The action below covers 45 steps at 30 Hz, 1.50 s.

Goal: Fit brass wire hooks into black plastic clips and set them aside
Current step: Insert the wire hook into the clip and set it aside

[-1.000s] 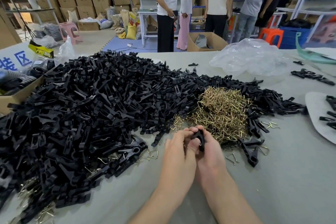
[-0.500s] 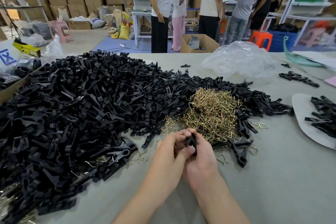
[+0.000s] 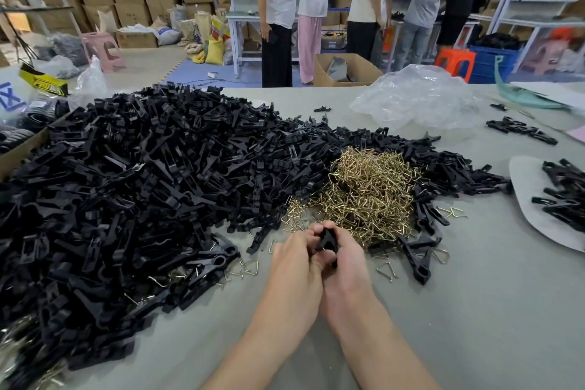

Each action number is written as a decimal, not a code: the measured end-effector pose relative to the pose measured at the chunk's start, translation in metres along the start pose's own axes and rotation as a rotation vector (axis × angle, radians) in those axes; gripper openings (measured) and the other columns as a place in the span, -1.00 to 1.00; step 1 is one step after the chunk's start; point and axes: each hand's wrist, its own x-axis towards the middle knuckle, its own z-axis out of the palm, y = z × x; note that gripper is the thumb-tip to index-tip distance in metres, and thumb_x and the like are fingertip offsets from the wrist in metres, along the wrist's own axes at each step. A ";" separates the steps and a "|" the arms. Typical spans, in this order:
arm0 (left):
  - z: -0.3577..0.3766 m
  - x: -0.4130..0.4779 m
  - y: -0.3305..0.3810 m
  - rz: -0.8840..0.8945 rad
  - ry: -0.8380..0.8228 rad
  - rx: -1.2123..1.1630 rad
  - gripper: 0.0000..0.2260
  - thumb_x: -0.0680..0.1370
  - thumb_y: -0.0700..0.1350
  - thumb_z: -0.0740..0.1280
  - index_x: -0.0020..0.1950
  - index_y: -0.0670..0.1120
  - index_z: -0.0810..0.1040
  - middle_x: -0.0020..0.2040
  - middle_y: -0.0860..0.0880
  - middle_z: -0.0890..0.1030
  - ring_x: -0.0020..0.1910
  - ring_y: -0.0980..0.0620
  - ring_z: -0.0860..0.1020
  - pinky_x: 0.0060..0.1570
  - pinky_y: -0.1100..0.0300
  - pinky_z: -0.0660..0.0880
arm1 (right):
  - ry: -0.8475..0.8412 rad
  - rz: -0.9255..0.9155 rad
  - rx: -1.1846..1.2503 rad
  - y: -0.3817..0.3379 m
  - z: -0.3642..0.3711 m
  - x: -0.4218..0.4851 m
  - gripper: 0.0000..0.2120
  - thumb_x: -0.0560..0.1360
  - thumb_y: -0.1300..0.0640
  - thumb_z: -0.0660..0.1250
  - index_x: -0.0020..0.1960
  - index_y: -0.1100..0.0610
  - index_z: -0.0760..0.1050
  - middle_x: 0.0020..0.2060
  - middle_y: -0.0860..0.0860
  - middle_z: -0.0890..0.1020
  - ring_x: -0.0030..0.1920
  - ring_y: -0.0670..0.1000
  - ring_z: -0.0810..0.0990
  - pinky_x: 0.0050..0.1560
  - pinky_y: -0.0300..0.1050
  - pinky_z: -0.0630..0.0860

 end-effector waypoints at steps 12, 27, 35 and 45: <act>-0.001 -0.005 -0.001 -0.032 0.034 0.002 -0.83 0.65 -0.12 0.25 0.10 0.19 0.40 0.10 0.20 0.49 0.16 0.43 0.31 0.05 0.60 0.26 | 0.002 -0.066 -0.184 0.005 -0.002 0.001 -0.75 0.65 0.14 0.14 -0.19 0.08 0.44 -0.29 0.00 0.52 -0.30 -0.02 0.47 0.05 -0.07 0.45; -0.019 0.004 0.004 -0.060 0.008 -0.380 -0.81 0.66 -0.11 0.25 0.21 0.08 0.59 0.03 0.18 0.68 0.00 0.34 0.59 -0.04 0.49 0.42 | -0.159 -0.090 -0.265 -0.003 0.000 -0.005 -0.79 0.64 0.05 0.19 -0.03 0.09 0.56 -0.22 0.02 0.58 -0.20 0.01 0.55 0.05 -0.08 0.46; -0.018 0.000 0.003 -0.063 -0.017 -0.374 -0.74 0.70 0.00 0.15 0.21 0.26 0.60 0.00 0.22 0.67 0.01 0.26 0.58 0.01 0.33 0.41 | -0.137 -0.097 -0.347 -0.008 -0.003 -0.003 -0.77 0.65 -0.01 0.20 0.05 0.04 0.61 -0.23 0.01 0.65 -0.22 -0.01 0.57 -0.10 -0.14 0.45; -0.013 -0.004 0.005 -0.020 0.168 -0.163 -0.74 0.48 0.23 0.32 0.13 0.20 0.54 -0.14 0.16 0.66 -0.19 0.20 0.60 -0.22 0.37 0.45 | -0.167 -0.125 -0.422 -0.004 -0.008 -0.004 -0.72 0.65 -0.05 0.20 0.02 0.03 0.66 -0.10 0.14 0.72 -0.15 0.16 0.73 -0.20 0.02 0.66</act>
